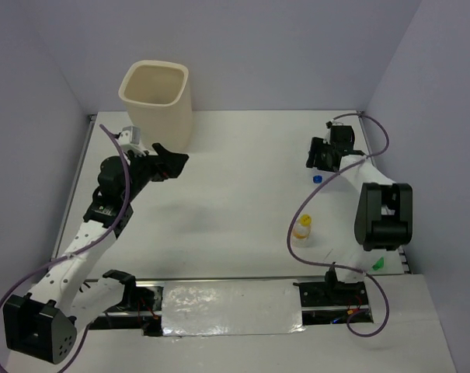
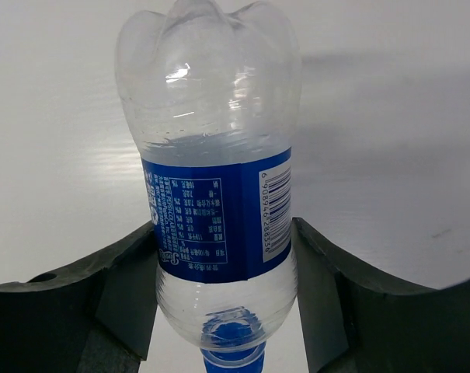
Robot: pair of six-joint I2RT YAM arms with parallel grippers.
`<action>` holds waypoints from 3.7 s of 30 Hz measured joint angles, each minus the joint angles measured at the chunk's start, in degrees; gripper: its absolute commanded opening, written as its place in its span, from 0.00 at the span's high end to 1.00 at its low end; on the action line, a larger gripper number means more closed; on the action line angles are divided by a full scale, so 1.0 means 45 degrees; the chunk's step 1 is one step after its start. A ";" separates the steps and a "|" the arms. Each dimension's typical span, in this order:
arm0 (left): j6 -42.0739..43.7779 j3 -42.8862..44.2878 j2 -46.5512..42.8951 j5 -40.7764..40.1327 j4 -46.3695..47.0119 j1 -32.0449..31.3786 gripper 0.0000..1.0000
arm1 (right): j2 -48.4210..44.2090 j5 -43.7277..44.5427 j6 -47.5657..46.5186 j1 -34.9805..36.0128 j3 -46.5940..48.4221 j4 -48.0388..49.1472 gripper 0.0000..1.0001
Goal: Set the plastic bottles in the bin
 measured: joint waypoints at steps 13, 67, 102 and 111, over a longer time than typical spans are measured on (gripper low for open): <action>-0.0748 -0.0641 0.0248 -0.1059 0.1015 -0.2375 0.01 | -0.5756 -0.5814 -0.1666 0.5396 -0.2623 0.3419 0.64; 0.1661 1.0598 0.8140 -0.1035 0.1501 0.2341 0.76 | -0.8835 -0.3201 0.0699 0.3750 -0.4799 0.4634 0.00; 0.2424 1.5154 1.1550 0.0554 -0.0651 0.3570 0.01 | -1.1633 0.0457 0.2239 0.3327 -0.4867 -0.2696 0.00; 0.2696 0.9743 0.6484 0.0481 -0.0675 0.1617 0.01 | -1.3440 0.2021 0.3677 0.5644 -0.5557 -0.5557 0.03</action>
